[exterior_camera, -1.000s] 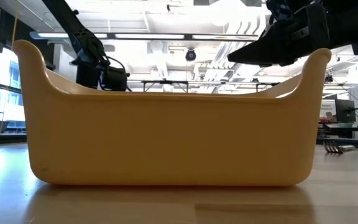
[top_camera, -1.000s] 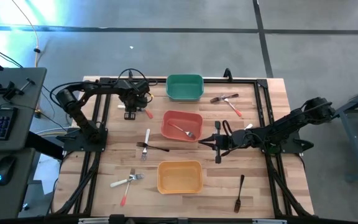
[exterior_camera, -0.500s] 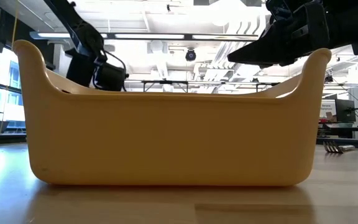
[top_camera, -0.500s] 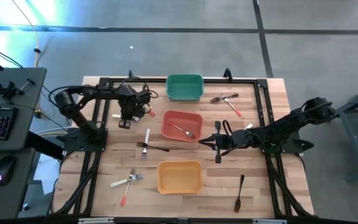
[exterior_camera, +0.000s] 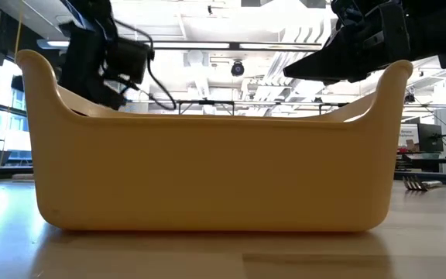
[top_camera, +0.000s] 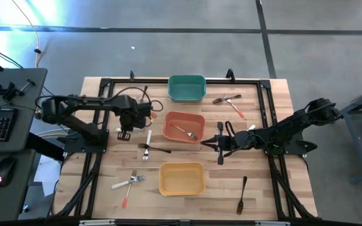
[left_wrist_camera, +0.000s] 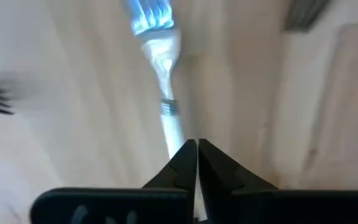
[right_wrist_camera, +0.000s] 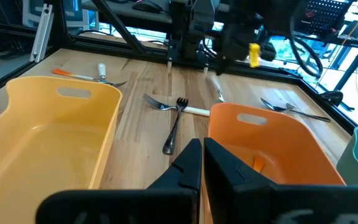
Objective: Sort silverware by color (type)
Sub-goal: Put the white fork into the yellow bin
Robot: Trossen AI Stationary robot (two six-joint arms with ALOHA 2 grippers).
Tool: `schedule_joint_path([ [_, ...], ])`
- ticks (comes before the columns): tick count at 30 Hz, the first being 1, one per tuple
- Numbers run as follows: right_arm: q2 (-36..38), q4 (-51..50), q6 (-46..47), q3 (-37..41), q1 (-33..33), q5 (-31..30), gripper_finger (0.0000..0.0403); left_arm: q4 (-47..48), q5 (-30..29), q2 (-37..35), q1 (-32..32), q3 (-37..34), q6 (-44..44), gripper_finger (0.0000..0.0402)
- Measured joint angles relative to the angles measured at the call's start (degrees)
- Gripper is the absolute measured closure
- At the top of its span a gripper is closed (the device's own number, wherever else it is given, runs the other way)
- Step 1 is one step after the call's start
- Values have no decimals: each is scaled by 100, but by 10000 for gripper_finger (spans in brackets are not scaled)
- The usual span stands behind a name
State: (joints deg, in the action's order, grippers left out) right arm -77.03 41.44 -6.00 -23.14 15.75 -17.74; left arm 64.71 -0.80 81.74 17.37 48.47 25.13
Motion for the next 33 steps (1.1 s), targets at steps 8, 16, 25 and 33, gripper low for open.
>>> schedule_joint_path([
  [8, -1, 1, 135, 0, 2, 4, 403, -325, 133, -371, -859, 5, -1085, 401],
  [16, -2, -1, 386, 0, 2, 22, 403, -974, -230, 234, -722, 11, -1872, 340],
  [25, -2, -5, 455, 0, 2, 20, 403, -1306, -625, 817, -264, 11, -1434, 269],
  [33, -2, -10, 446, 0, 2, 17, 403, -1356, -499, 828, 139, 11, -1438, 278],
])
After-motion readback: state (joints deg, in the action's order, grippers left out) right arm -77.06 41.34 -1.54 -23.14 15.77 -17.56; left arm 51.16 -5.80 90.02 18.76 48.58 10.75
